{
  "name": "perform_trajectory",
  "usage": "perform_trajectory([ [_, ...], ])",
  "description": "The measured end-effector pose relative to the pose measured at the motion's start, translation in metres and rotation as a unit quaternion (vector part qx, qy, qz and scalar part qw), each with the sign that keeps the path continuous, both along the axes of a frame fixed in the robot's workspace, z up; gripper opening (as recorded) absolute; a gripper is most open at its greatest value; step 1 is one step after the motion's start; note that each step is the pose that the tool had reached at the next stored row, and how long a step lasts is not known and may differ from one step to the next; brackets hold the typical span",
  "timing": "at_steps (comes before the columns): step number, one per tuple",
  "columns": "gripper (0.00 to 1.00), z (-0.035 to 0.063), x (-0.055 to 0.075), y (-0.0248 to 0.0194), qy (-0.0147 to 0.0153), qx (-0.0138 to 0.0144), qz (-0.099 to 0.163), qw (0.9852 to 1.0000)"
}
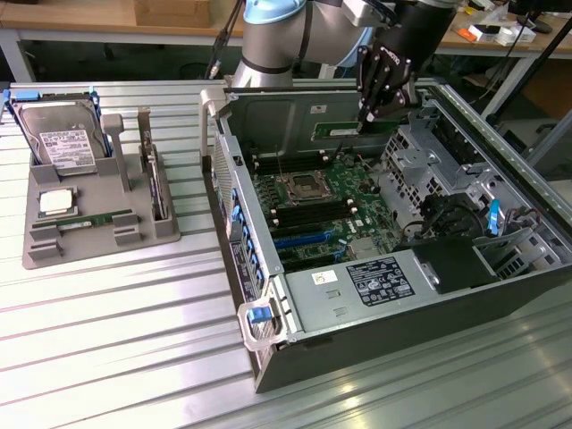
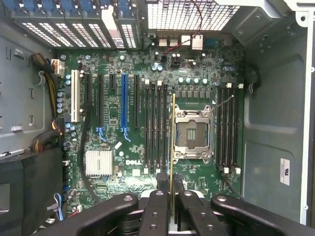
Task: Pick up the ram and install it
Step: 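Insert the ram into the slot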
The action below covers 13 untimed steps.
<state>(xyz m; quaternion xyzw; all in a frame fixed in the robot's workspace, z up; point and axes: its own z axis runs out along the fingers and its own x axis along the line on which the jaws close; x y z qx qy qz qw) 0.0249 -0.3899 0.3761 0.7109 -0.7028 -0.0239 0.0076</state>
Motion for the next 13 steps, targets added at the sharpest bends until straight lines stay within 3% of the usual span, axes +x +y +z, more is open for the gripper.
perform_trajectory([
  [13,0.14,-0.0089,0.0000,0.0000,0.0000,0.0000,0.000,1.0000],
])
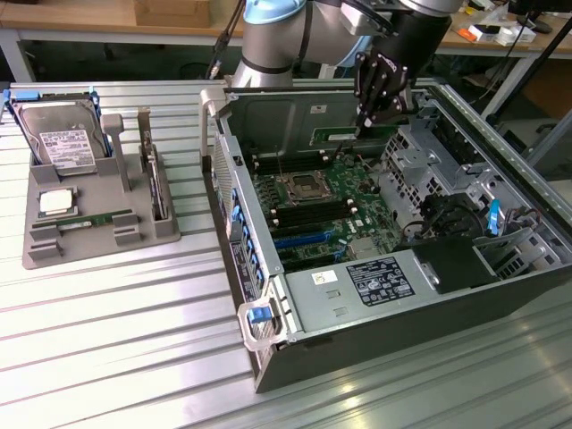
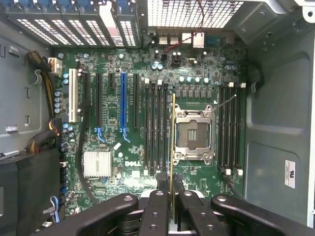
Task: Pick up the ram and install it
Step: 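Insert the ram into the slot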
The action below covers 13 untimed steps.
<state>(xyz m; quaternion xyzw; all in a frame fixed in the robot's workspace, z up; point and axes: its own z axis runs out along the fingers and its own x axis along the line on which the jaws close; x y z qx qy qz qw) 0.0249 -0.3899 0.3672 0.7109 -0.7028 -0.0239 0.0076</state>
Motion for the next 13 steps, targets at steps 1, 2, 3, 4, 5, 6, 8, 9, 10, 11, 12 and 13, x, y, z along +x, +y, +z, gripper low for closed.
perform_trajectory([
  [1,0.14,-0.0004,0.0000,0.0000,0.0000,0.0000,0.000,1.0000],
  [2,0.14,-0.0008,0.0000,0.0000,0.0000,0.0000,0.000,1.0000],
  [3,0.14,-0.0011,0.0000,0.0000,0.0000,0.0000,0.000,1.0000],
  [4,0.14,-0.0015,0.0000,0.0000,0.0000,0.0000,0.000,1.0000],
  [5,0.14,-0.0019,0.0000,0.0000,0.0000,0.0000,0.000,1.0000],
  [6,0.14,-0.0023,0.0000,0.0000,0.0000,0.0000,0.000,1.0000],
  [8,0.14,-0.0041,0.0000,0.0000,0.0000,0.0000,0.000,1.0000],
  [9,0.14,-0.0050,0.0000,0.0000,0.0000,0.0000,0.000,1.0000],
  [10,0.14,-0.0057,0.0000,0.0000,0.0000,0.0000,0.000,1.0000],
  [11,0.14,-0.0065,0.0000,0.0000,0.0000,0.0000,0.000,1.0000],
  [12,0.14,-0.0072,0.0000,0.0000,0.0000,0.0000,0.000,1.0000],
  [13,0.14,-0.0079,0.0000,0.0000,0.0000,0.0000,0.000,1.0000],
])
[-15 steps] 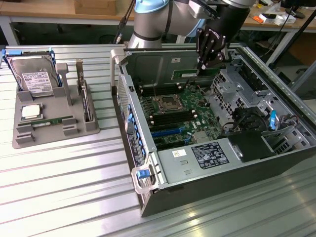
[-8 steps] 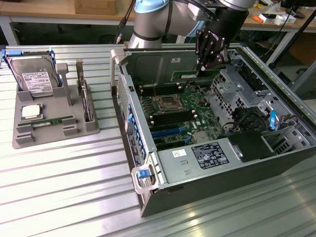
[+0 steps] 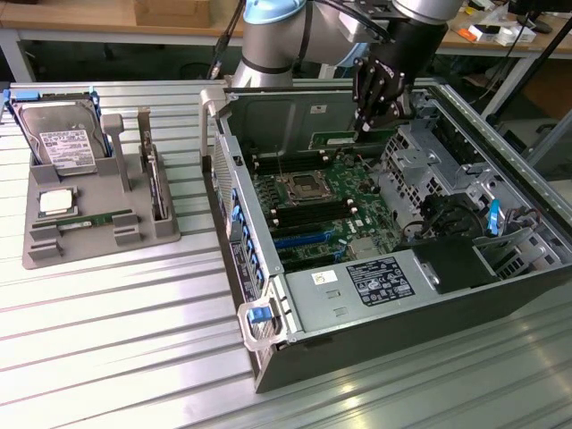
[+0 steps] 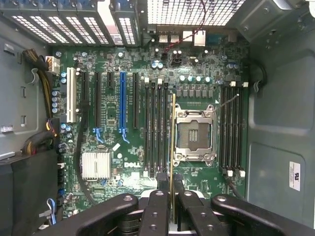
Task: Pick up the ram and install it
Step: 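Insert the ram into the slot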
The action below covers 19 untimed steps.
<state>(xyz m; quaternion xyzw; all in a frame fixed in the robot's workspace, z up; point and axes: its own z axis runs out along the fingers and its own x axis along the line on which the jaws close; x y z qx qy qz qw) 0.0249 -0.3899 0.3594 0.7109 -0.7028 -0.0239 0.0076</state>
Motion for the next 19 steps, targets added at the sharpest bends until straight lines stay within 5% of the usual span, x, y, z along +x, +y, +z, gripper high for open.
perform_trajectory([
  [19,0.14,-0.0138,0.000,0.0000,0.0000,0.0000,0.000,1.0000],
])
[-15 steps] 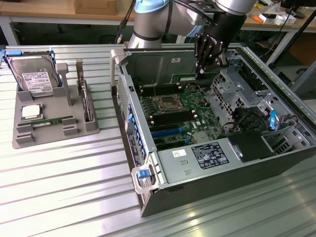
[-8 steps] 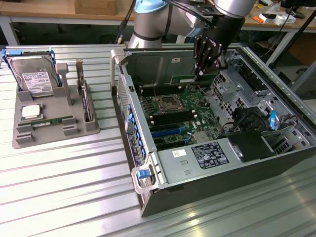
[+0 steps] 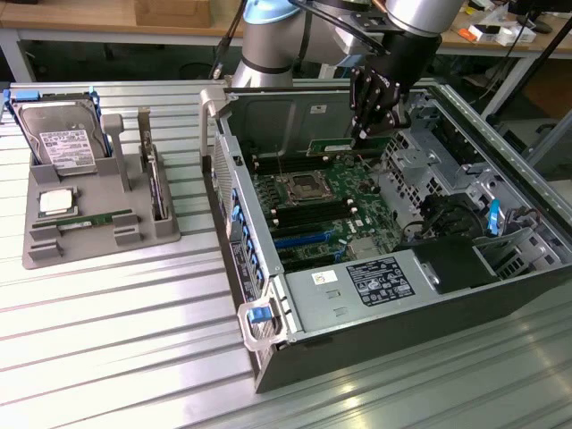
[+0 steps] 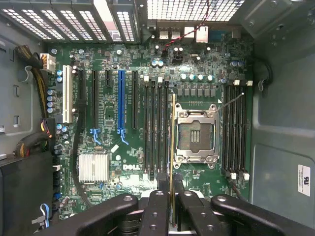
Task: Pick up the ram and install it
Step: 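Insert the ram into the slot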
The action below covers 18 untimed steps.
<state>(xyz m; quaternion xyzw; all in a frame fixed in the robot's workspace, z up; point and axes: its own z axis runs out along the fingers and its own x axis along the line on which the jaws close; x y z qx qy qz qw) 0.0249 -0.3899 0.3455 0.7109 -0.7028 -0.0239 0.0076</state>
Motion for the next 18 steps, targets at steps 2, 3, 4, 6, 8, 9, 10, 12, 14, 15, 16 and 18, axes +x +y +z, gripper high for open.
perform_trajectory([
  [2,0.14,-0.0024,0.000,0.0000,0.0000,0.0000,0.000,1.0000],
  [3,0.14,-0.0033,0.000,0.0000,0.0000,0.0000,0.000,1.0000],
  [4,0.14,-0.0041,0.000,0.0000,0.0000,0.0000,0.000,1.0000],
  [6,0.14,-0.0055,0.000,0.0000,0.0000,0.0000,0.000,1.0000],
  [8,0.14,-0.0067,0.000,0.0000,0.0000,0.0000,0.000,1.0000],
  [9,0.14,-0.0078,0.000,0.0000,0.0000,0.0000,0.000,1.0000],
  [10,0.14,-0.0086,0.000,0.0000,0.0000,0.0000,0.000,1.0000],
  [12,0.14,-0.0095,0.000,0.0000,0.0000,0.0000,0.000,1.0000],
  [14,0.14,-0.0112,0.000,0.0000,0.0000,0.0000,0.000,1.0000],
  [15,0.14,-0.0124,0.000,0.0000,0.0000,0.0000,0.000,1.0000],
  [16,0.14,-0.0130,0.000,0.0000,0.0000,0.0000,0.000,1.0000],
  [18,0.14,-0.0145,0.000,0.0000,0.0000,0.0000,0.000,1.0000],
])
